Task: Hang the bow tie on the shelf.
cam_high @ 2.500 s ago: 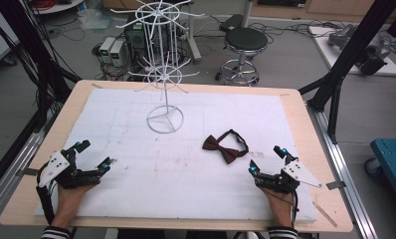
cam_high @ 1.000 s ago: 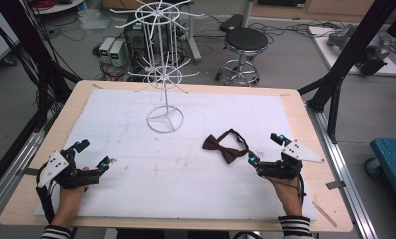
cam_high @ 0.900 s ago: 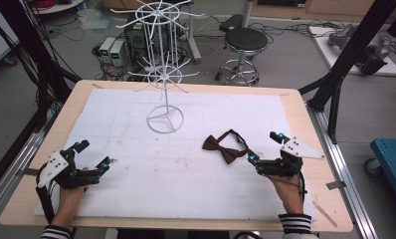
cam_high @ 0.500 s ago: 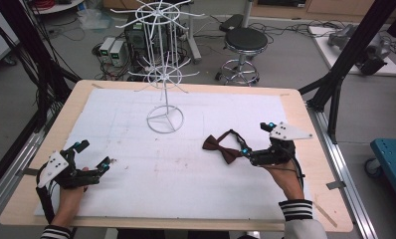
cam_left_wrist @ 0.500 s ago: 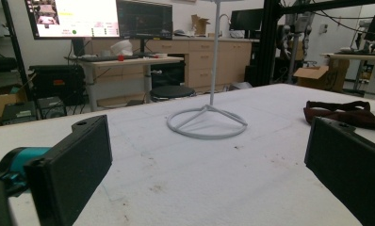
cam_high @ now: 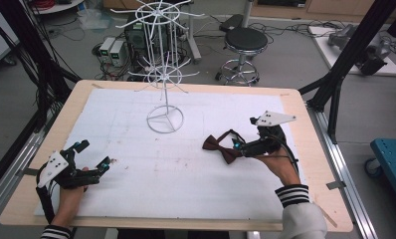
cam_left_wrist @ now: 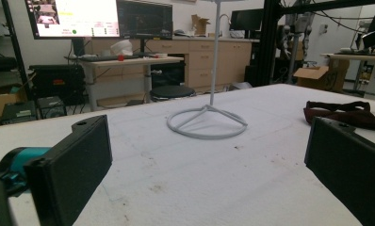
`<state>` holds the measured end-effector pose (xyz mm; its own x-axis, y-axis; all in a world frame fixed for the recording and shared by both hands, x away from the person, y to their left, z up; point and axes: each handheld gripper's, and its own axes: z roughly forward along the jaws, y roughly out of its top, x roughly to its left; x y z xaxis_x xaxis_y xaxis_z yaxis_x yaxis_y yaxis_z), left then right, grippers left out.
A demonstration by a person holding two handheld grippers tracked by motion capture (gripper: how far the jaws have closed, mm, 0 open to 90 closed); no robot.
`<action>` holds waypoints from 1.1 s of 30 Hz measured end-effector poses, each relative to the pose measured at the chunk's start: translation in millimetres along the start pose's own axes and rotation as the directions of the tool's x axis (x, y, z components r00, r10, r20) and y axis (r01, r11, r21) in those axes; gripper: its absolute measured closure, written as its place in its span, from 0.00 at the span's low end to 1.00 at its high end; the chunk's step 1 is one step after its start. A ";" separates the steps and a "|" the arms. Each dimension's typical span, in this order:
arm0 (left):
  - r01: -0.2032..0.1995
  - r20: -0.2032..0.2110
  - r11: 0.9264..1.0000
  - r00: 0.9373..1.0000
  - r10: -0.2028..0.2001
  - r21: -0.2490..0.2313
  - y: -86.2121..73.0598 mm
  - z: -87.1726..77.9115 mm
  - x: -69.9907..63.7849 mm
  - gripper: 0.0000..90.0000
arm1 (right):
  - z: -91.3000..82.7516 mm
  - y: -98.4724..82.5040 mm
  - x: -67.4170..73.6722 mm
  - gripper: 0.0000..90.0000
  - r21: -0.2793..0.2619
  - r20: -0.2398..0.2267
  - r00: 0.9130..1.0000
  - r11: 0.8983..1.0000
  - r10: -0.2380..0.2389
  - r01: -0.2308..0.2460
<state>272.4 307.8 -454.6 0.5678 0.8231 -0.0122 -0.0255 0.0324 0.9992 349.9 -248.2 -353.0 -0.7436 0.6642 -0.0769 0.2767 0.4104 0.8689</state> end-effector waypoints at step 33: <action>0.000 0.001 1.000 1.000 0.000 -0.002 0.0 -0.2 -0.1 0.02 | 73.4 16.3 10.8 0.05 0.359 -0.152 0.976 0.912 -0.154 0.200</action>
<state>272.2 307.9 -454.7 0.5689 0.8223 -0.0125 -0.0269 0.0339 0.9991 391.1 -188.6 -375.6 -0.8610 0.4903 -0.1349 0.3223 0.7312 0.6012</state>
